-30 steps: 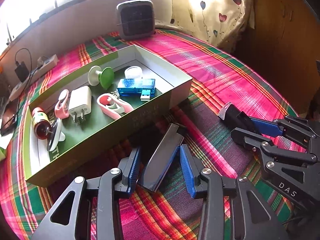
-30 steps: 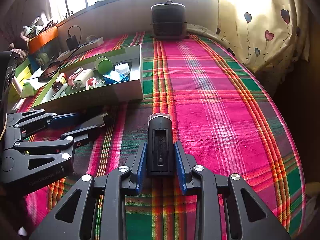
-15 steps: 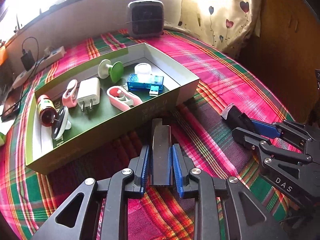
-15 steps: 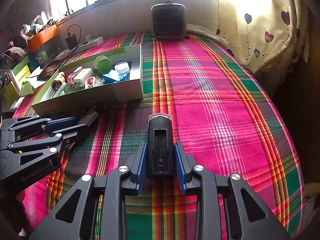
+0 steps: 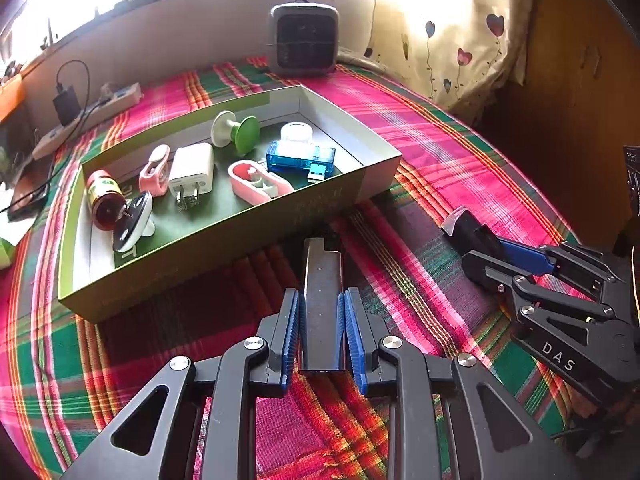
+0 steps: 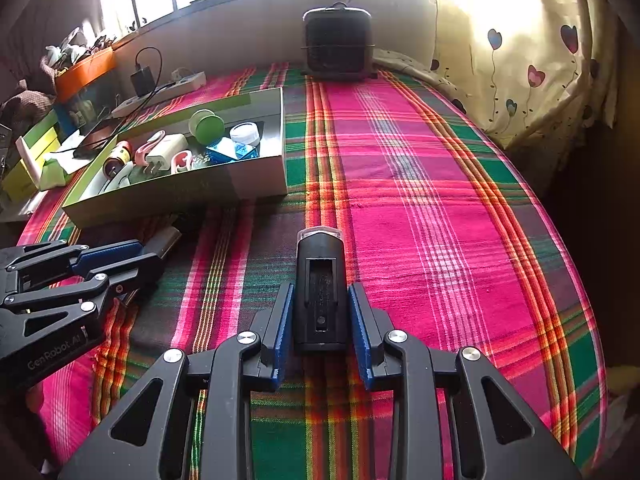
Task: Organize rigid objects
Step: 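Grasp the black lighter-shaped device with the left tool while the right tool holds its device, then carry both black devices over the green box with both tools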
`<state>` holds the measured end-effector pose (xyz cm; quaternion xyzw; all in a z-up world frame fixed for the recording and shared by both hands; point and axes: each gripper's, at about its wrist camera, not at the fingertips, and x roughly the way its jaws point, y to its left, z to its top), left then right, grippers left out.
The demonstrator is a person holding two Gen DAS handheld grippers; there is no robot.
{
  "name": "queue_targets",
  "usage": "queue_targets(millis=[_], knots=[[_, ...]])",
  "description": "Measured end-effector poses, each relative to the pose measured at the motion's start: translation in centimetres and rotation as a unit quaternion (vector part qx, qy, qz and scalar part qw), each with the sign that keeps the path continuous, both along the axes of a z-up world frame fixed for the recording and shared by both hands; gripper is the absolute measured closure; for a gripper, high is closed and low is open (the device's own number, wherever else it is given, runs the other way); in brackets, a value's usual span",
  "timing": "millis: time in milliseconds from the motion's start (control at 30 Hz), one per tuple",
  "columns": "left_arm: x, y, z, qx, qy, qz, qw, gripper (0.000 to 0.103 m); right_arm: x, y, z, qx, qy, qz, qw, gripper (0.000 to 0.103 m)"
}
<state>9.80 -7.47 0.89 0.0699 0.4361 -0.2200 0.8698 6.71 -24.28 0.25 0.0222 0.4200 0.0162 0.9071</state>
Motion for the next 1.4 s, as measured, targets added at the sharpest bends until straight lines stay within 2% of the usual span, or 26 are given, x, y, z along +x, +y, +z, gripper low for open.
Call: queue_targets(millis=[700,1400], knots=[[-0.9,0.9,0.6,-0.011,-0.002,0.015,0.9998,0.081,-0.9,1.4,0.3,0.002,-0.008,0.023,1.0,0.074],[-0.9,2.7,3.3,-0.031,-0.029,0.041,0.9983,0.081,0.1,3.0,2.9,0.007,-0.037,0.054,0.998,0.074]])
